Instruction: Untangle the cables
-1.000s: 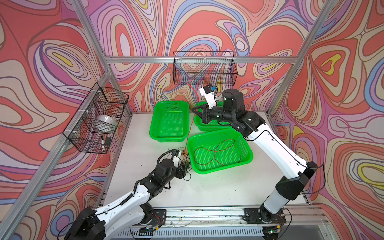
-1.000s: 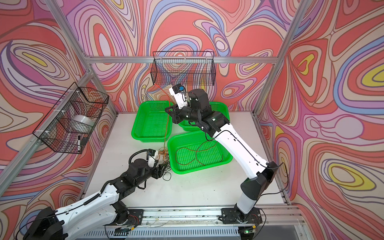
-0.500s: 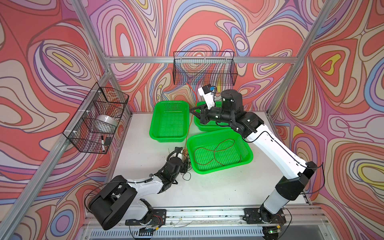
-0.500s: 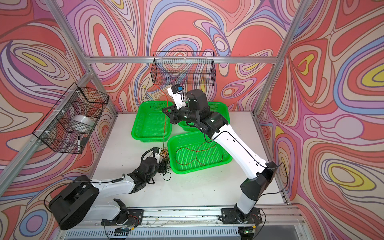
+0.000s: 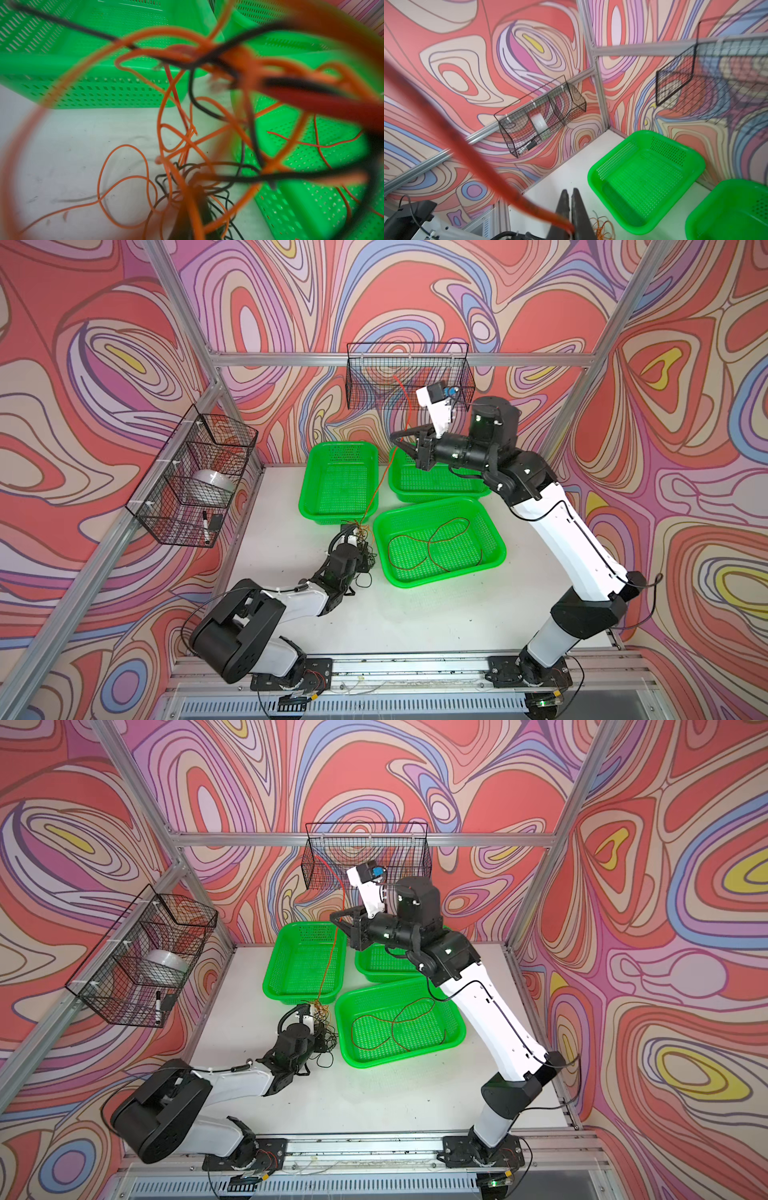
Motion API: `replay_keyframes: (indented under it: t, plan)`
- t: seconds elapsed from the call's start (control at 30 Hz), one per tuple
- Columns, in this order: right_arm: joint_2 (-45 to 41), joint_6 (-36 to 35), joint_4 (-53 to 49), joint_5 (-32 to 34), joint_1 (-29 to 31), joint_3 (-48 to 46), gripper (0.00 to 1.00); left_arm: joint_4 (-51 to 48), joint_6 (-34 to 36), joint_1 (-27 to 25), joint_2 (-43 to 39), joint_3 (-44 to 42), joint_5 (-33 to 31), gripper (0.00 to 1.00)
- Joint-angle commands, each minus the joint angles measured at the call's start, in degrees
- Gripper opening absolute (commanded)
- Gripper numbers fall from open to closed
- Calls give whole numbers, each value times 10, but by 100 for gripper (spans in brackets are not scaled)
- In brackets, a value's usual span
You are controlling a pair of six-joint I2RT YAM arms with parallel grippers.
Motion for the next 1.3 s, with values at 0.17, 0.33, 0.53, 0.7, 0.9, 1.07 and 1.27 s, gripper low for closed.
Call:
replay_keyframes:
  t: [0.17,0.33,0.53,0.7,0.9,1.07,1.27]
  plan:
    - [-60,-21,-14,5,-77,63,0,-121,-12,95,-76,-35,47,0]
    - [-89,-40,-25,43,-120,67,0,-189,-38,128,-77,-6,52,0]
    - [-110,-82,-53,96,-133,76,0,-258,-49,155,-40,39,61,0]
    - [-115,-94,-61,100,-134,70,0,-289,-52,172,-21,64,76,0]
    - [-117,-115,-63,96,-134,10,0,-286,-42,171,-33,66,130,0]
    - [-123,-135,-60,122,-134,-39,0,-305,-32,165,-46,96,164,0]
    - [-144,-143,-30,149,-134,-146,0,-350,-2,165,-86,104,203,0]
